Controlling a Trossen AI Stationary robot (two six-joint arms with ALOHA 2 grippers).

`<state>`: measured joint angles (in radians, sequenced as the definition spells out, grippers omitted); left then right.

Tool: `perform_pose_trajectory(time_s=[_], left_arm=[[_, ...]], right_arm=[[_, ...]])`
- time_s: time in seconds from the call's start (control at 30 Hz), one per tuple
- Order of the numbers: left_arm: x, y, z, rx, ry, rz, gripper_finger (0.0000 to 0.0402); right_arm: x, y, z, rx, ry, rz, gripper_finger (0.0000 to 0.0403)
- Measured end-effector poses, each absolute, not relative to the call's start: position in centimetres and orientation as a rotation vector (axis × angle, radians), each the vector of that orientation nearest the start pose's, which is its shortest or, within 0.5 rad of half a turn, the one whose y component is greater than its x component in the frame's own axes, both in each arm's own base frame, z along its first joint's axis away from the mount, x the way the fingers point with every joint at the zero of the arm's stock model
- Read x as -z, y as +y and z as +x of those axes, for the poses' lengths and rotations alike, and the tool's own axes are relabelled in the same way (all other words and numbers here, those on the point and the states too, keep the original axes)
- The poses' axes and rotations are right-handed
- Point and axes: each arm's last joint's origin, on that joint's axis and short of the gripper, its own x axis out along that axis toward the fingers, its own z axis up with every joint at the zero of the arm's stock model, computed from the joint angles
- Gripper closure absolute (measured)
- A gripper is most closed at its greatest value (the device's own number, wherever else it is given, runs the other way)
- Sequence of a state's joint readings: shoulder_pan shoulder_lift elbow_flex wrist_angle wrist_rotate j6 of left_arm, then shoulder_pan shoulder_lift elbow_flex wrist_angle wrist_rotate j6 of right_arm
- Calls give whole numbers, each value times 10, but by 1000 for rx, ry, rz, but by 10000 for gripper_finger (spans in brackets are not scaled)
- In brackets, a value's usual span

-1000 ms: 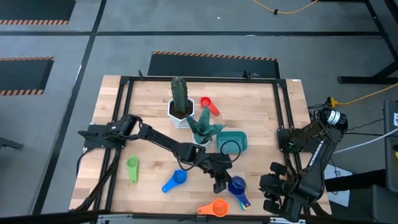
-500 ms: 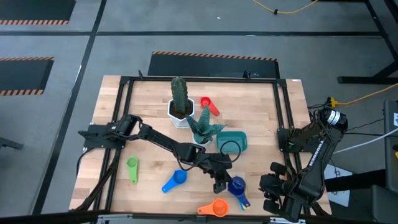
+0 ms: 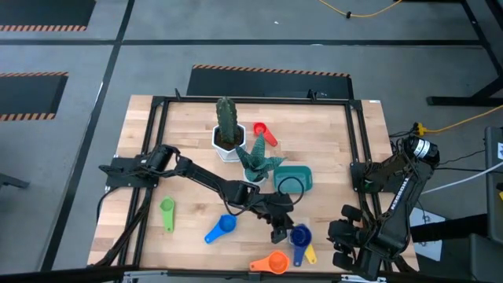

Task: Nest measuring cups in basket
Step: Stack the dark blue measuring cup on top of the yellow measuring cup

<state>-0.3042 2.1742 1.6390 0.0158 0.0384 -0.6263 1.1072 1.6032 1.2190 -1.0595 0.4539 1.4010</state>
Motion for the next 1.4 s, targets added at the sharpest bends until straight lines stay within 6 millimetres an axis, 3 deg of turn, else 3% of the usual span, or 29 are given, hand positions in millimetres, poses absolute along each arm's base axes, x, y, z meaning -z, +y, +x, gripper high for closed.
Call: perform_pose_trajectory(time_s=[0.17,0.4,0.73,1.17,1.4], left_arm=[[-200,-149,472,146,594,-517,303],[-197,-152,470,200,603,-333,302],[-187,-180,452,303,708,-98,301],[-185,-186,447,295,737,-75,307],[-185,-186,448,284,733,-70,314]], right_arm=[[-238,254,141,249,1085,218,273],[-231,265,148,234,1002,254,273],[-205,278,154,258,1030,221,272],[-177,291,160,290,1126,288,273],[-161,301,178,263,1101,377,273]])
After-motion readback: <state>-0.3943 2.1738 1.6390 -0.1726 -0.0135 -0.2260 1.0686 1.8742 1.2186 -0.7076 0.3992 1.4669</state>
